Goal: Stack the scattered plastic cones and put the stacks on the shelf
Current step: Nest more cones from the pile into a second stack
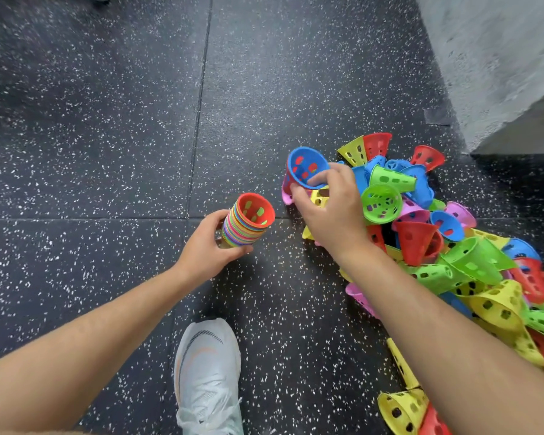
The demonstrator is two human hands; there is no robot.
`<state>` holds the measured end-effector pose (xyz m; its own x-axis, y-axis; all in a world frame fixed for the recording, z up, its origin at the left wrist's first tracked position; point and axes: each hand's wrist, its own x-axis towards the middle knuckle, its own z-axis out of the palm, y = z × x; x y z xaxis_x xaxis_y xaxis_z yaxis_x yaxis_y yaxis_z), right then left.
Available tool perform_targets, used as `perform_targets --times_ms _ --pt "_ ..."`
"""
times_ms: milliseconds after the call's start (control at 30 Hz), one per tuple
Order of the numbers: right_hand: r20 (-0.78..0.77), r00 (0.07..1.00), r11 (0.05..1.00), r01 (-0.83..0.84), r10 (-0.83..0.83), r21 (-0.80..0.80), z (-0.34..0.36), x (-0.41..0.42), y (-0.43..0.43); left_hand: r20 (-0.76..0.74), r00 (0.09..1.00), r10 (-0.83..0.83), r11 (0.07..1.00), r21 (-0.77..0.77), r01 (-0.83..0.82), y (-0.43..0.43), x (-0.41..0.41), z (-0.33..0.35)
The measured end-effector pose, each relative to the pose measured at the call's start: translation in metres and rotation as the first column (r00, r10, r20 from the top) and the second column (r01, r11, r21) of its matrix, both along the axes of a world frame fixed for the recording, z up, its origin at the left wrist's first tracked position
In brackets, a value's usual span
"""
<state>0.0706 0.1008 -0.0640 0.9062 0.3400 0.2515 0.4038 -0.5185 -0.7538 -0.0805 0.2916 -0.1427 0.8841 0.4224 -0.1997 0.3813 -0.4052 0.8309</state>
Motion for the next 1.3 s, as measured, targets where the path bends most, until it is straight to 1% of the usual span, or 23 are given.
perform_targets --times_ms 67,133,167,200,267,300,333,367,400,433,467,500,567,633,700,767,833,900,967,1067,1167,1233,1300 --pt "0.002 0.992 0.992 -0.124 0.124 -0.006 0.002 -0.005 0.003 0.013 1.000 -0.010 1.000 -0.010 0.010 -0.002 0.006 0.000" --pt "-0.050 0.962 0.954 -0.273 0.269 -0.123 -0.001 -0.008 0.008 0.035 0.999 -0.013 1.000 -0.021 0.014 -0.003 0.013 0.000" --pt "-0.091 0.948 0.933 -0.317 0.305 -0.173 -0.004 -0.008 0.009 0.045 0.999 -0.011 1.000 -0.021 0.012 -0.003 0.017 0.000" --pt "-0.120 0.944 0.927 -0.326 0.308 -0.188 -0.007 -0.006 0.010 0.052 0.999 -0.008 1.000 -0.025 0.009 -0.003 0.020 0.000" --pt "-0.125 0.959 0.950 -0.271 0.253 -0.153 -0.011 0.001 0.009 0.058 0.998 0.000 0.999 -0.038 0.002 0.000 0.025 0.000" --pt "-0.097 0.969 0.952 -0.243 0.228 -0.188 -0.015 0.008 0.009 0.058 0.998 0.004 0.999 -0.044 -0.001 0.001 0.027 -0.001" --pt "-0.060 0.974 0.927 -0.227 0.220 -0.298 -0.020 0.016 0.011 0.054 0.998 0.007 0.999 -0.048 -0.004 0.003 0.029 -0.002" --pt "-0.031 0.972 0.860 -0.222 0.234 -0.460 -0.025 0.023 0.013 0.048 0.999 0.008 0.999 -0.049 -0.006 0.004 0.030 -0.002" --pt "-0.022 0.964 0.749 -0.221 0.266 -0.625 -0.029 0.030 0.017 0.043 0.999 0.010 0.999 -0.049 -0.008 0.005 0.031 -0.003" --pt "-0.032 0.952 0.626 -0.225 0.305 -0.747 -0.033 0.036 0.022 0.039 0.999 0.010 0.999 -0.049 -0.008 0.006 0.032 -0.004" --pt "-0.045 0.935 0.516 -0.233 0.351 -0.824 -0.037 0.041 0.026 0.037 0.999 0.009 0.999 -0.050 -0.007 0.007 0.033 -0.004" --pt "-0.052 0.915 0.429 -0.237 0.400 -0.872 -0.040 0.045 0.031 0.034 0.999 0.007 0.999 -0.054 -0.005 0.007 0.034 -0.004" --pt "-0.044 0.878 0.308 -0.213 0.477 -0.927 -0.046 0.052 0.041 0.031 1.000 0.003 0.998 -0.059 -0.001 0.009 0.035 -0.004" --pt "-0.045 0.862 0.227 -0.183 0.505 -0.956 -0.049 0.055 0.048 0.031 1.000 -0.003 0.998 -0.061 0.005 0.010 0.035 -0.005" --pt "-0.042 0.858 0.191 -0.161 0.511 -0.968 -0.051 0.057 0.052 0.026 1.000 -0.008 0.998 -0.069 0.010 0.011 0.035 -0.005" --pt "-0.036 0.862 0.213 -0.165 0.505 -0.963 -0.053 0.058 0.052 0.022 1.000 -0.010 0.997 -0.075 0.012 0.012 0.035 -0.005" --pt "-0.017 0.865 0.274 -0.178 0.501 -0.945 -0.056 0.060 0.047 0.023 1.000 -0.010 0.997 -0.081 0.012 0.012 0.035 -0.005" --pt "0.017 0.869 0.375 -0.195 0.494 -0.906 -0.058 0.060 0.040 0.027 1.000 -0.010 0.997 -0.083 0.013 0.012 0.034 -0.006" --pt "0.031 0.892 0.510 -0.229 0.451 -0.829 -0.058 0.058 0.031 0.027 1.000 -0.009 0.997 -0.075 0.011 0.011 0.034 -0.006" --pt "-0.004 0.945 0.724 -0.253 0.326 -0.641 -0.052 0.054 0.017 0.020 1.000 -0.007 0.997 -0.071 0.008 0.010 0.034 -0.005" --pt "-0.106 0.976 0.896 -0.216 0.190 -0.387 -0.039 0.049 0.004 0.024 1.000 -0.010 0.997 -0.072 0.011 0.010 0.034 -0.005" --pt "-0.153 0.982 0.962 -0.146 0.112 -0.232 -0.028 0.045 -0.004 0.022 1.000 -0.010 0.998 -0.069 0.012 0.009 0.033 -0.004" --pt "-0.156 0.985 0.988 -0.093 0.073 -0.123 -0.017 0.040 -0.011 0.022 1.000 -0.010 0.998 -0.067 0.011 0.009 0.032 -0.004"
